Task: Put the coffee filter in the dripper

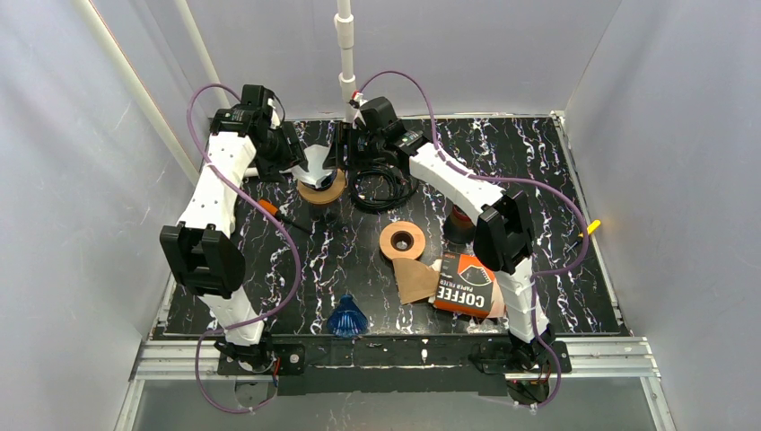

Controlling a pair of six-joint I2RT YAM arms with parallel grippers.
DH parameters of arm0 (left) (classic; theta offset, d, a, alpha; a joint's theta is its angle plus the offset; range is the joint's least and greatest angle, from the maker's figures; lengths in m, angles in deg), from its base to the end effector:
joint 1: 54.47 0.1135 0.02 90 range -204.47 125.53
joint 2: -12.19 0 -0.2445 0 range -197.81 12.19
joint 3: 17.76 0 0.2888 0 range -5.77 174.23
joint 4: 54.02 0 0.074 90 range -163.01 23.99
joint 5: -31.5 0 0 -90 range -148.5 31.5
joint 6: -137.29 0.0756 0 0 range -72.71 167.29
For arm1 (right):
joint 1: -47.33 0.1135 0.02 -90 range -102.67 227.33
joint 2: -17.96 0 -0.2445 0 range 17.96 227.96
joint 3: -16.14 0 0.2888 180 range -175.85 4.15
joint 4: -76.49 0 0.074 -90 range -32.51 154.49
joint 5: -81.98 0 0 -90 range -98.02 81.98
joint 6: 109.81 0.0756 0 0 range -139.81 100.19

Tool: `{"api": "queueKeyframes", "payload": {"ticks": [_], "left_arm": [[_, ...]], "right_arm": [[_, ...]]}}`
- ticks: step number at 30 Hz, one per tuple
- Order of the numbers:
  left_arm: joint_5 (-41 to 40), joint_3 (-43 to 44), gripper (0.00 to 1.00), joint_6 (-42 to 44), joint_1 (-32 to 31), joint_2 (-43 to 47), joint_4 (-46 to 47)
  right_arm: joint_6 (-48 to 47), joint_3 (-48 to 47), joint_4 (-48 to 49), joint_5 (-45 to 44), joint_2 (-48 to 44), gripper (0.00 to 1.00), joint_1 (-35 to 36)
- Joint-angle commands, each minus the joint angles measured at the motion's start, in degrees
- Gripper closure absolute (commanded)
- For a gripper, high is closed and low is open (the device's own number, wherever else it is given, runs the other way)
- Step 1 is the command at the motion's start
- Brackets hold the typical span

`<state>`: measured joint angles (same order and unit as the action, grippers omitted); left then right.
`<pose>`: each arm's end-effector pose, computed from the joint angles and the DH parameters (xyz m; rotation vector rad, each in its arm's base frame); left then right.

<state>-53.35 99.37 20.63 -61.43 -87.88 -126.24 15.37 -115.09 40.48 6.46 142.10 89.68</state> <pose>0.4202 -0.0581 0.3164 -0.4029 2.5320 -0.3430 0.4105 0.3997 0.2803 -0.3076 2.2252 1.0494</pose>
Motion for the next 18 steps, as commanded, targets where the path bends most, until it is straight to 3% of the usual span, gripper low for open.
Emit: {"api": "queueKeyframes", "payload": {"ticks": [1, 9, 18], "left_arm": [[0.8, 2.1, 0.36, -0.2, 0.7, 0.8, -1.0], [3.0, 2.8, 0.25, 1.1, 1.2, 1.3, -0.9], [1.7, 0.9, 0.26, 0.5, 1.9, 1.2, -0.7]], "right_arm": [[-1.9, -2.4, 2.3, -0.6, -2.3, 0.3, -0.7], [-3.4, -0.6, 5.4, 0.2, -4.9, 0.24, -1.4], [-3.9, -0.1, 4.6, 0.1, -5.3, 0.24, -1.5]]}}
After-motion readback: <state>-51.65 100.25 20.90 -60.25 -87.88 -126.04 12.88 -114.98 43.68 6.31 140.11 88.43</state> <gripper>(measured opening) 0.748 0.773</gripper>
